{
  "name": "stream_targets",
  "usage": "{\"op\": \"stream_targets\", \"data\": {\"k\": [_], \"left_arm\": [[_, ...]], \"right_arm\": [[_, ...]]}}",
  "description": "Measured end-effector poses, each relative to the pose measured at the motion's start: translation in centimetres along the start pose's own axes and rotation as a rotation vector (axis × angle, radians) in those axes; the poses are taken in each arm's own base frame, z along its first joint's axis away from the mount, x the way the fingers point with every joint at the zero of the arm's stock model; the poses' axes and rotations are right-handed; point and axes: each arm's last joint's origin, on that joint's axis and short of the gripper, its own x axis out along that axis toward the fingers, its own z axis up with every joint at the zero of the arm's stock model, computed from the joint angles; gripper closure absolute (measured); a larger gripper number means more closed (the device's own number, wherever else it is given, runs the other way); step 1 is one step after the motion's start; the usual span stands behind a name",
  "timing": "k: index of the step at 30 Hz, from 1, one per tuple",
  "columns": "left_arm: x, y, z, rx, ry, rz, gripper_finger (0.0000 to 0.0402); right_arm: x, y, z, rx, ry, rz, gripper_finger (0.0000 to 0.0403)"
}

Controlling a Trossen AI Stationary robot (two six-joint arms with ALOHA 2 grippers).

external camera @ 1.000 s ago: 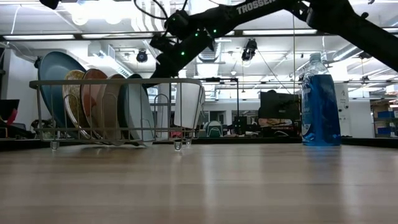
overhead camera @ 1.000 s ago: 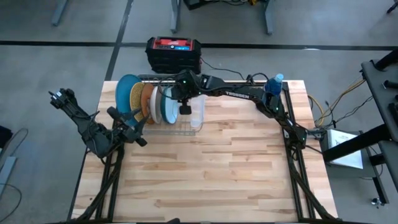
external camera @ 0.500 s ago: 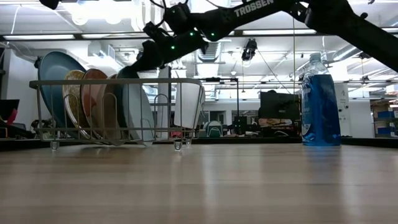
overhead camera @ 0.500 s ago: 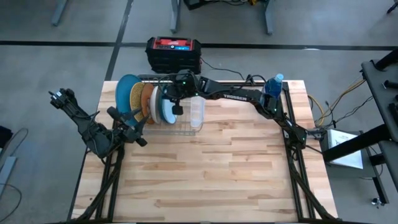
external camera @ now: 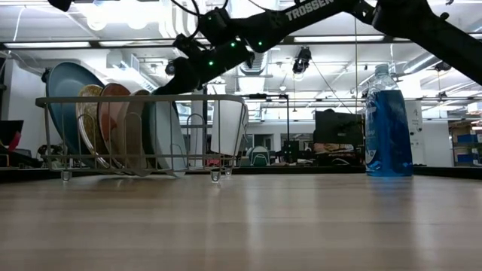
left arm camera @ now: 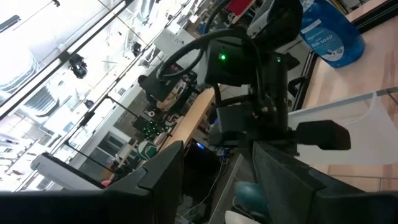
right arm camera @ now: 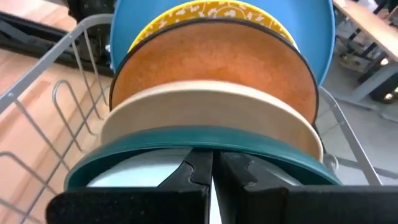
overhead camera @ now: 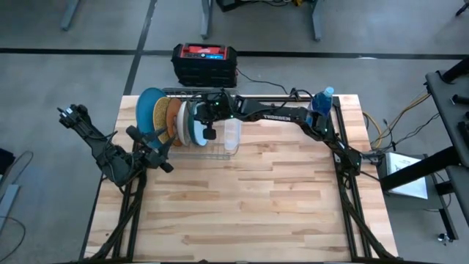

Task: Sort dishes
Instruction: Put the white plate in the dish rack

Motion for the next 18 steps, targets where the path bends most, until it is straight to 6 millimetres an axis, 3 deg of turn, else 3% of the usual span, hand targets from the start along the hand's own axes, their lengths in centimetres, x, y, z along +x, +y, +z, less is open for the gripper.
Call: {"op": "stream_targets", "data": {"k": [18], "left_arm": [[0.0,0.0,0.0,-0.003,0.000,0.000,0.0219]], "right_arm": [[-2.2,-0.2,0.8,-0.005,0.222,0.057,0.0403]]}}
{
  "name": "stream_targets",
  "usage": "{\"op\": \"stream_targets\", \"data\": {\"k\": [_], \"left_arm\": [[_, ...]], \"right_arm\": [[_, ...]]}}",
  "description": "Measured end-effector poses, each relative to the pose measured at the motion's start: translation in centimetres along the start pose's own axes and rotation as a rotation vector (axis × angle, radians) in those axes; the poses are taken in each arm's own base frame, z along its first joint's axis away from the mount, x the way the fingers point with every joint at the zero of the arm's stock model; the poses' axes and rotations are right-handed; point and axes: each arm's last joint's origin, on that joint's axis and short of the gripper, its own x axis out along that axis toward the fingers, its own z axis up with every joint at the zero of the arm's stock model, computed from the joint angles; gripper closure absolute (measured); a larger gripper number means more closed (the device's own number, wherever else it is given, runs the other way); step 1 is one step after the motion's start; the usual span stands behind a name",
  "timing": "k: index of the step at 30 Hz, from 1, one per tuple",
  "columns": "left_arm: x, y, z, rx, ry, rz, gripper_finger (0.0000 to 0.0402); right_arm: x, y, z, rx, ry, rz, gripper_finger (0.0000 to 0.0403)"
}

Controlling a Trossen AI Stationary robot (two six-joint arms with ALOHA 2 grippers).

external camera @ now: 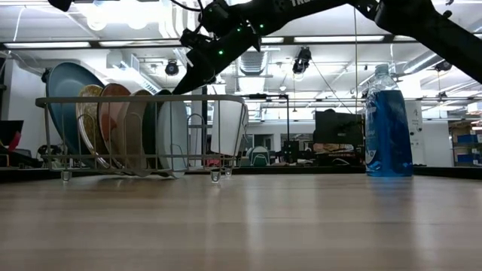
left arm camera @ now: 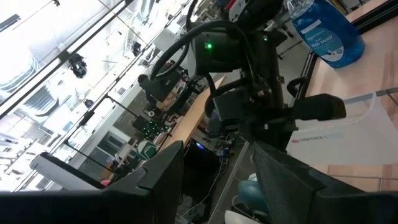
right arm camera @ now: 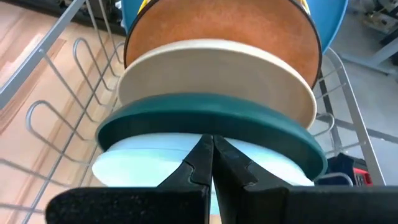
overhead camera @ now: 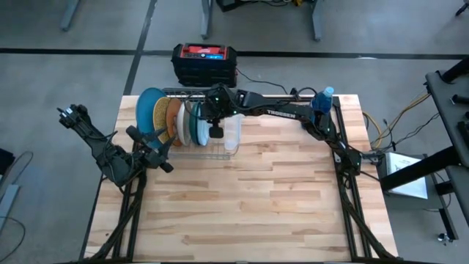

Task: Sort dishes
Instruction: Put the white plate in the dish rack

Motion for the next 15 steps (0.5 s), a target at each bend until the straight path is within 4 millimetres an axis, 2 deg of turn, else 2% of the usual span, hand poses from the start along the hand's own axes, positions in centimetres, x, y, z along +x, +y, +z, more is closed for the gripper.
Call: {"op": "stream_targets", "data": {"k": [9,15], "left_arm": [[0.0,0.0,0.0,0.000,0.000,0.000,0.0219],[0.0,0.0,0.0,0.000,0.000,0.000,0.0219]], "right_arm": [[-0.5,0.2,-0.6,0.011,0.092,0.002,0.0403],[-1.6,0.4,-0.6,0.020,0.156,0.015,0.0403]]}}
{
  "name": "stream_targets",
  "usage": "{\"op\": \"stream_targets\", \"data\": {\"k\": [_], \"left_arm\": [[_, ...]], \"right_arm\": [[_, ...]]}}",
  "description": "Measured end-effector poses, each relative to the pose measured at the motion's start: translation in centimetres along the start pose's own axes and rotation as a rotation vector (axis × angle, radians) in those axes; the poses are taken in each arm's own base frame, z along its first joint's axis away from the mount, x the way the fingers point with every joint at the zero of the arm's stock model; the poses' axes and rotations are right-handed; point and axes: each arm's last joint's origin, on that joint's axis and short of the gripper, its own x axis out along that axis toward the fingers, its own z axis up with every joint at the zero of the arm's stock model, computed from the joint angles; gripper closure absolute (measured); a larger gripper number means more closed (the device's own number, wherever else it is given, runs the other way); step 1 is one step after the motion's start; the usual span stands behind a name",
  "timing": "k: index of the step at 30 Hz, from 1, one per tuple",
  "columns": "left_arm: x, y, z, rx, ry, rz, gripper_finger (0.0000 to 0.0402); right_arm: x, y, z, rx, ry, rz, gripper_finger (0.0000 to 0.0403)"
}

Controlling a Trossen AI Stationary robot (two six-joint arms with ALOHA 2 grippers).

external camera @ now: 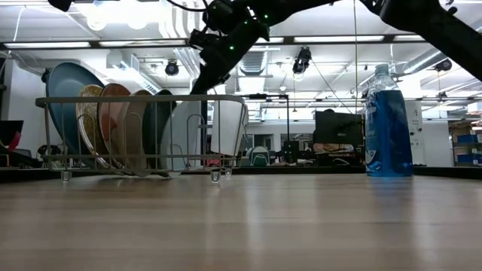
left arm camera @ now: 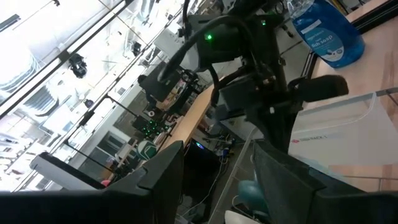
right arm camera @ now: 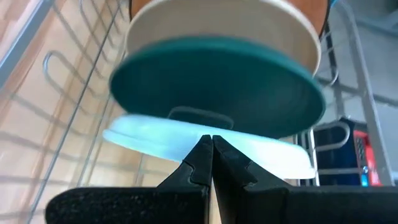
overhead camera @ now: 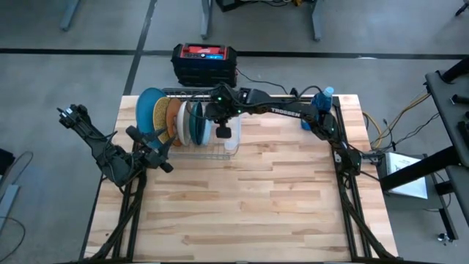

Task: Sort dishes
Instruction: Put the white plate in the dish rack

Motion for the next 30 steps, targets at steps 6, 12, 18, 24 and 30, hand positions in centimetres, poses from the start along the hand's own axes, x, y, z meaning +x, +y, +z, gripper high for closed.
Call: {"op": "stream_targets", "data": {"k": [6,12,18,24,30], "left_arm": [[0.0,0.0,0.0,0.001,0.000,0.000,0.0219],[0.0,0.0,0.0,0.001,0.000,0.000,0.0219],[0.0,0.0,0.0,0.001,0.000,0.000,0.0219],[0.0,0.0,0.0,0.001,0.000,0.000,0.0219],[0.0,0.0,0.0,-0.008,0.000,0.000,0.0219]], "right_arm": [[-1.4,0.0,0.2,0.010,0.008,0.001,0.0403],[-1.5,0.0,0.8,0.004,-0.033,-0.016,0.0403],[-1.5,0.0,0.9,0.002,-0.042,-0.018,0.0403],[-1.7,0.0,1.0,0.006,-0.048,-0.019,0.0403],[-2.1,0.0,1.1,0.007,-0.049,-0.021,0.0403]]}}
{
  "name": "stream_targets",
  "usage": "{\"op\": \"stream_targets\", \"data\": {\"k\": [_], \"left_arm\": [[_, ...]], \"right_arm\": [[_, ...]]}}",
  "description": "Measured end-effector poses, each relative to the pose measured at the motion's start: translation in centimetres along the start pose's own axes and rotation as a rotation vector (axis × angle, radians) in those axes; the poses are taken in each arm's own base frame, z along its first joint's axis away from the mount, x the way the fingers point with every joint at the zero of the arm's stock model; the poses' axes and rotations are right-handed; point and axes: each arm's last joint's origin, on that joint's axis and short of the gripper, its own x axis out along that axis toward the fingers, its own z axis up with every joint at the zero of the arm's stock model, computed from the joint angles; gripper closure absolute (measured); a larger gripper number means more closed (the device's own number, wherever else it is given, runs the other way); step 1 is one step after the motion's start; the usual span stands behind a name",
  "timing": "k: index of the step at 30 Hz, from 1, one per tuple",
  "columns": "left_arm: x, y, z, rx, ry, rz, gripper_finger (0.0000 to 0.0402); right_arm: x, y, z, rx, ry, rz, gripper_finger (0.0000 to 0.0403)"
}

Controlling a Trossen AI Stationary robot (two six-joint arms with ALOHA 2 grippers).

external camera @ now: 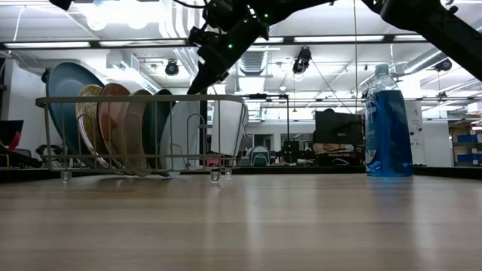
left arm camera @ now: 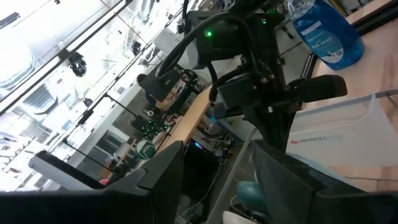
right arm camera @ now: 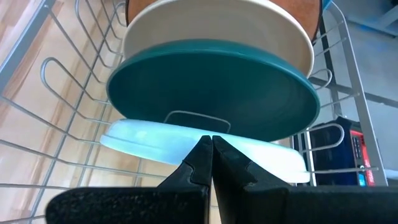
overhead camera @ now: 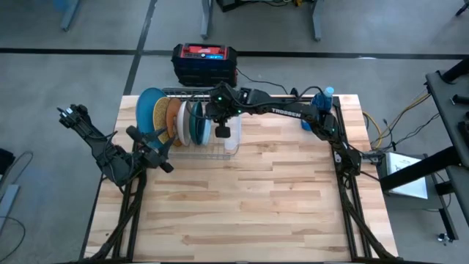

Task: Sort dishes
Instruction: Put the white plate in the dish rack, then return to Home Position

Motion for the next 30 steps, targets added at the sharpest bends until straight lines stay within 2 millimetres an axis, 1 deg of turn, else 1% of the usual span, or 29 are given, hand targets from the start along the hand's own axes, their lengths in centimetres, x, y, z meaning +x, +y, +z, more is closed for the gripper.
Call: {"op": "stream_targets", "data": {"k": [5,8,12,15,17,20,23,28,30], "left_arm": [[0.0,0.0,0.0,-0.062,0.000,0.000,0.0219],[0.0,-0.1,0.1,-0.120,-0.015,-0.021,0.0219],[0.0,-0.3,0.3,-0.125,-0.102,-0.144,0.0219],[0.0,-0.4,0.5,-0.137,-0.174,-0.244,0.0219],[0.2,-0.2,0.4,-0.147,-0.176,-0.247,0.0221],[0.4,0.2,0.3,-0.174,-0.172,-0.246,0.0226],[0.6,0.1,0.2,-0.173,-0.192,-0.288,0.0232],[1.4,0.0,-0.2,-0.205,-0.164,-0.304,0.0240],[2.0,-0.2,-0.3,-0.209,-0.194,-0.381,0.0243]], "right_arm": [[-0.8,0.0,0.1,0.012,0.007,0.001,0.0403],[-1.8,0.0,0.2,0.025,0.025,0.010,0.0403],[-3.0,0.3,0.2,0.028,0.024,0.027,0.0403],[-3.3,0.9,-0.1,0.029,0.014,0.104,0.0403],[-3.9,1.4,-0.3,0.029,-0.002,0.154,0.0403],[-5.0,2.2,-0.7,0.022,-0.019,0.176,0.0403],[-6.3,3.5,-1.6,0.020,-0.059,0.167,0.0403],[-9.8,6.0,-3.7,0.009,-0.187,0.127,0.0403],[-10.5,7.2,-4.8,-0.012,-0.263,0.106,0.0403]]}}
